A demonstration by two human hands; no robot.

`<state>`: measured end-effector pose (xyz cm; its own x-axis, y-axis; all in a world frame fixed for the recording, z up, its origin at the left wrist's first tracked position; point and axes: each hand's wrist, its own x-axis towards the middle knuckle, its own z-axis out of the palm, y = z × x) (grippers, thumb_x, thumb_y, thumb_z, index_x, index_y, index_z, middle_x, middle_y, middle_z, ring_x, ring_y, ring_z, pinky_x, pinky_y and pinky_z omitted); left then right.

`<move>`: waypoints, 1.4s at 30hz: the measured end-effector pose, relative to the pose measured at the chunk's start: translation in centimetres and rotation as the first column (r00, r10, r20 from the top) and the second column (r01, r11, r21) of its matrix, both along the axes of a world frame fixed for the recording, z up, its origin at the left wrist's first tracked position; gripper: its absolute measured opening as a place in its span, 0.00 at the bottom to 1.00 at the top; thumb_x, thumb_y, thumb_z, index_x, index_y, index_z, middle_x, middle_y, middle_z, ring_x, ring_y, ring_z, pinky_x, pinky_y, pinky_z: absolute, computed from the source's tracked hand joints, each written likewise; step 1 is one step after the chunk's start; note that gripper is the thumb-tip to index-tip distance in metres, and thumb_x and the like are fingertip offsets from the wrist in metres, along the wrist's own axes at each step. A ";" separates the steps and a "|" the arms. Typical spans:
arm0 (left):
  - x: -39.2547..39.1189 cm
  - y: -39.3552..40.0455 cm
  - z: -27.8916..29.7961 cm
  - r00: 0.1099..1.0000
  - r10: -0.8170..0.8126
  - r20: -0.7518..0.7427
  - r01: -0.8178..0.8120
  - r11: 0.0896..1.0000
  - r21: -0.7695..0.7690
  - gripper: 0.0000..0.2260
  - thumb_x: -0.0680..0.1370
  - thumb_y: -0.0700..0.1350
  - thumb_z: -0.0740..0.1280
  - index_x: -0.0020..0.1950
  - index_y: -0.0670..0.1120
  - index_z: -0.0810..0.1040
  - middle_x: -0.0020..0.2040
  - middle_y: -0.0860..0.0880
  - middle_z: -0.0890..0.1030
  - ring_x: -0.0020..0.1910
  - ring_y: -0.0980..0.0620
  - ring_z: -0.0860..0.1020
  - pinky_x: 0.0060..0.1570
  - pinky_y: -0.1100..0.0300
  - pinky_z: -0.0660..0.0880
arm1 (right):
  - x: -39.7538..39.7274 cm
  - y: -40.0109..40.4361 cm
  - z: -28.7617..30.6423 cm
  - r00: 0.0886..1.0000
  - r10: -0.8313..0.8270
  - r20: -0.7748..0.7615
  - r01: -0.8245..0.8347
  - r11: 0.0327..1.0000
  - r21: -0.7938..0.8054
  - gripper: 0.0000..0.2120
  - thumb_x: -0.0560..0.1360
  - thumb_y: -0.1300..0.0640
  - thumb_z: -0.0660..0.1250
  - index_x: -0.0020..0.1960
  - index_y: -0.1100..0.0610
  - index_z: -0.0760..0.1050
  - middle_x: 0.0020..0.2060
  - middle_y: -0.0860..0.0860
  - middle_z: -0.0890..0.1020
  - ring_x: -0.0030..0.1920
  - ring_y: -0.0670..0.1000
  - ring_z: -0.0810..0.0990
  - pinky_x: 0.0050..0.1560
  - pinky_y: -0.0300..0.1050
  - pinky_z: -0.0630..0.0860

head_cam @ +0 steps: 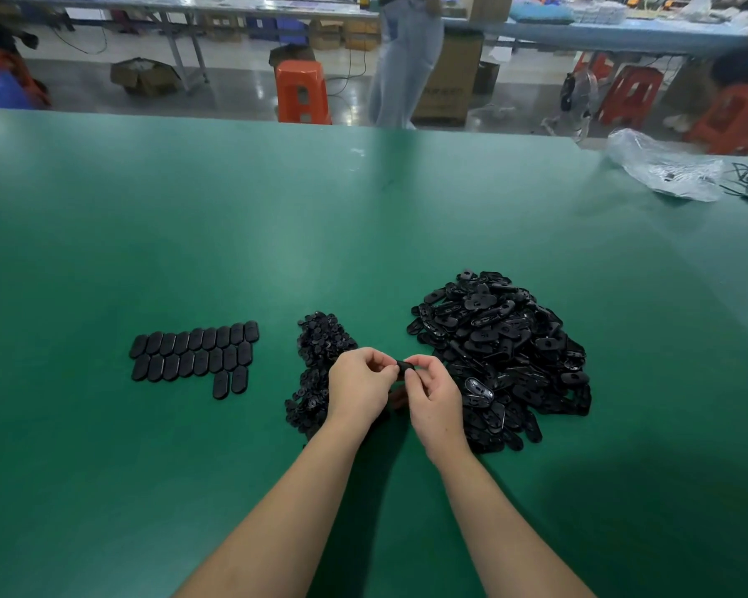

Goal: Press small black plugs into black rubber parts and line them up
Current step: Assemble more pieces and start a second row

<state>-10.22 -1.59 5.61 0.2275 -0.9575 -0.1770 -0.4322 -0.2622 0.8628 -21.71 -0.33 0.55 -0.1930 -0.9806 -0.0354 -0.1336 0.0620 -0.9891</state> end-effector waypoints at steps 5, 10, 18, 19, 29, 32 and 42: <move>-0.2 -0.2 0.2 1.000 0.018 -0.002 -0.018 1.000 -0.009 0.05 0.74 0.42 0.74 0.39 0.50 0.81 0.38 0.53 0.82 0.37 0.55 0.79 0.34 0.65 0.70 | -0.1 0.1 0.0 0.999 0.002 0.033 -0.002 1.000 -0.006 0.08 0.81 0.62 0.64 0.51 0.49 0.77 0.38 0.44 0.85 0.37 0.40 0.79 0.41 0.32 0.73; 0.4 -0.3 0.2 1.000 -0.011 -0.024 0.011 1.000 0.004 0.07 0.72 0.44 0.77 0.47 0.50 0.82 0.40 0.52 0.82 0.38 0.55 0.80 0.38 0.62 0.73 | 0.0 -0.1 -0.1 0.995 0.012 0.104 -0.014 1.000 0.010 0.08 0.82 0.64 0.63 0.52 0.52 0.77 0.39 0.50 0.84 0.39 0.51 0.79 0.47 0.57 0.79; 0.4 -0.3 0.1 0.998 -0.056 -0.034 0.056 0.998 0.008 0.03 0.75 0.42 0.74 0.43 0.50 0.84 0.37 0.52 0.84 0.31 0.54 0.78 0.38 0.59 0.78 | 0.1 -0.2 -0.1 0.991 0.009 0.137 -0.008 1.000 -0.002 0.06 0.81 0.62 0.66 0.51 0.52 0.77 0.40 0.53 0.85 0.37 0.50 0.78 0.43 0.58 0.78; 0.3 -0.3 0.1 0.998 -0.058 -0.032 0.058 0.998 0.014 0.02 0.75 0.42 0.73 0.43 0.49 0.84 0.38 0.51 0.84 0.32 0.53 0.78 0.39 0.58 0.79 | 0.1 -0.2 -0.1 0.991 0.006 0.135 -0.007 1.000 0.002 0.06 0.81 0.63 0.66 0.51 0.53 0.77 0.42 0.54 0.85 0.38 0.50 0.79 0.45 0.58 0.79; -0.3 -0.3 0.0 0.995 -0.069 0.068 0.068 0.998 0.014 0.02 0.75 0.43 0.71 0.43 0.50 0.81 0.39 0.54 0.82 0.36 0.58 0.77 0.32 0.68 0.67 | -0.1 -0.3 -0.3 0.990 0.014 0.143 -0.015 1.000 0.009 0.09 0.82 0.64 0.64 0.51 0.52 0.80 0.42 0.50 0.86 0.36 0.45 0.79 0.37 0.45 0.77; -0.5 -0.4 -0.1 0.993 -0.068 0.098 0.067 0.998 0.019 0.02 0.75 0.44 0.70 0.44 0.49 0.79 0.40 0.54 0.81 0.37 0.58 0.76 0.32 0.67 0.66 | -0.1 -0.3 -0.3 0.988 0.013 0.151 -0.014 1.000 0.003 0.09 0.81 0.64 0.65 0.51 0.53 0.81 0.41 0.49 0.86 0.34 0.44 0.78 0.34 0.41 0.76; -0.6 0.0 -0.2 0.983 -0.119 0.138 0.129 0.989 -0.069 0.02 0.77 0.43 0.68 0.46 0.48 0.80 0.40 0.55 0.80 0.39 0.59 0.77 0.35 0.69 0.69 | -0.1 -0.3 -0.4 0.989 0.004 0.145 0.001 0.999 -0.037 0.07 0.81 0.62 0.67 0.50 0.51 0.80 0.44 0.52 0.86 0.45 0.48 0.83 0.48 0.48 0.79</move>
